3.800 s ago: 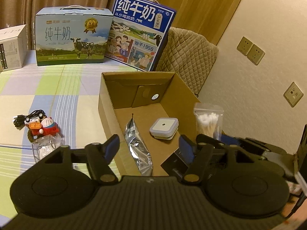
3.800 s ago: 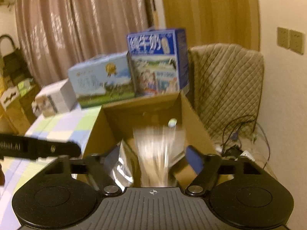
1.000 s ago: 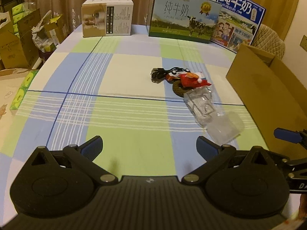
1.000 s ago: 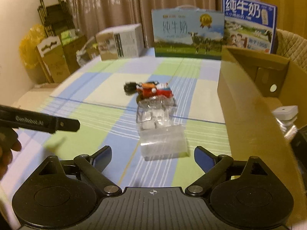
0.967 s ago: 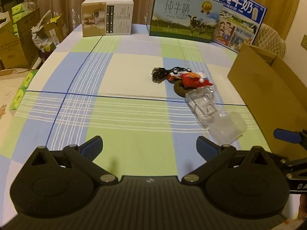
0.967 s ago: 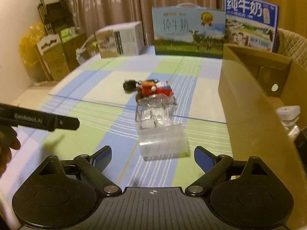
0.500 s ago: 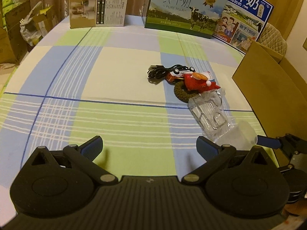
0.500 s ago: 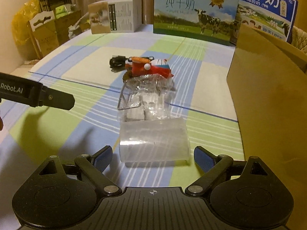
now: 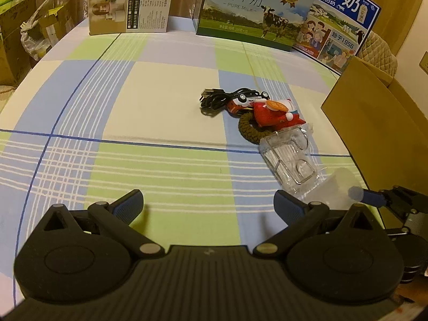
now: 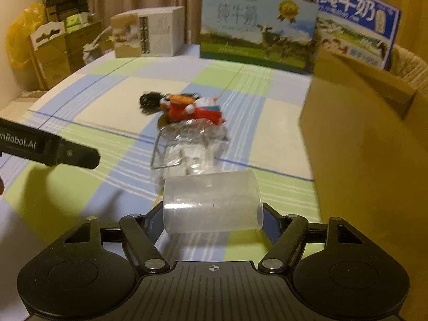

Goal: Organize objects
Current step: 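Grasp translucent plastic cup with right tool while left tool grasps clear blister pack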

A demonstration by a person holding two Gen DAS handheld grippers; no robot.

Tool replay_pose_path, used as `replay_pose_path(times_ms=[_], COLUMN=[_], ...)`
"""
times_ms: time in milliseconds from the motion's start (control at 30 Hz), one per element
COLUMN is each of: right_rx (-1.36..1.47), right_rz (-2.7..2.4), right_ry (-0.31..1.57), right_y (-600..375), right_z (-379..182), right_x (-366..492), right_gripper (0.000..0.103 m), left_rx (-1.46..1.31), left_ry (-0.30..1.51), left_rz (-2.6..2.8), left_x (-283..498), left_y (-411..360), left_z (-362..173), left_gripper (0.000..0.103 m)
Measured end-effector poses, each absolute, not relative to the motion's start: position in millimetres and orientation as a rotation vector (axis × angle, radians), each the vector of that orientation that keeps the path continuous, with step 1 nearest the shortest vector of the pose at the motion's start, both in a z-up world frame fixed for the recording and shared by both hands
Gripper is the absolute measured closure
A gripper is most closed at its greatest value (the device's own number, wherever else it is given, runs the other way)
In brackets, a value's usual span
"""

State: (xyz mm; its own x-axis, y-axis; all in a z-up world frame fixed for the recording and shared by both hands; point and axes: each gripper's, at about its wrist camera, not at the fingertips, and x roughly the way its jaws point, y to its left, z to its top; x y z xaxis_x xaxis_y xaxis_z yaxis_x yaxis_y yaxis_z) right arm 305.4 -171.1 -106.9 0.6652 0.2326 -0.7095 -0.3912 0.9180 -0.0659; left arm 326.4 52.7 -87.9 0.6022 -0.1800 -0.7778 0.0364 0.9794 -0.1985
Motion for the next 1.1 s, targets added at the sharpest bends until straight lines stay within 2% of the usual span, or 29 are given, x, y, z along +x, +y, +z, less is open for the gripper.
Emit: replay_pose_path(times_ms=[367,500,667,900,1100], right_rx=[-0.254,-0.209,-0.2,-0.19,-0.19], right_rz=[0.333,0.464,0.383,0.312,0.306], right_ry=[0.734,0.758,0.784,0.823,0.82], right_y=[-161,-155,-161,-174,-176], right_z=[-113,-116,-116,-119,-119], right_x=[330,330,327,321,319], right_gripper=[0.034,0.034,0.034,0.034,0.034], left_rx=[-0.188,-0.195,-0.191,-0.189,-0.152], left_ry=[0.909,0.903,0.888,0.869,0.861], left_rz=[-0.138,-0.142,-0.18,-0.274,-0.318], left_x=[333,336,340,348,356], left_y=[54,55,49,28,4], left_z=[-89,-88,-87,-90,-97], left_gripper=[0.001,0.001,0.003,0.023,0.048])
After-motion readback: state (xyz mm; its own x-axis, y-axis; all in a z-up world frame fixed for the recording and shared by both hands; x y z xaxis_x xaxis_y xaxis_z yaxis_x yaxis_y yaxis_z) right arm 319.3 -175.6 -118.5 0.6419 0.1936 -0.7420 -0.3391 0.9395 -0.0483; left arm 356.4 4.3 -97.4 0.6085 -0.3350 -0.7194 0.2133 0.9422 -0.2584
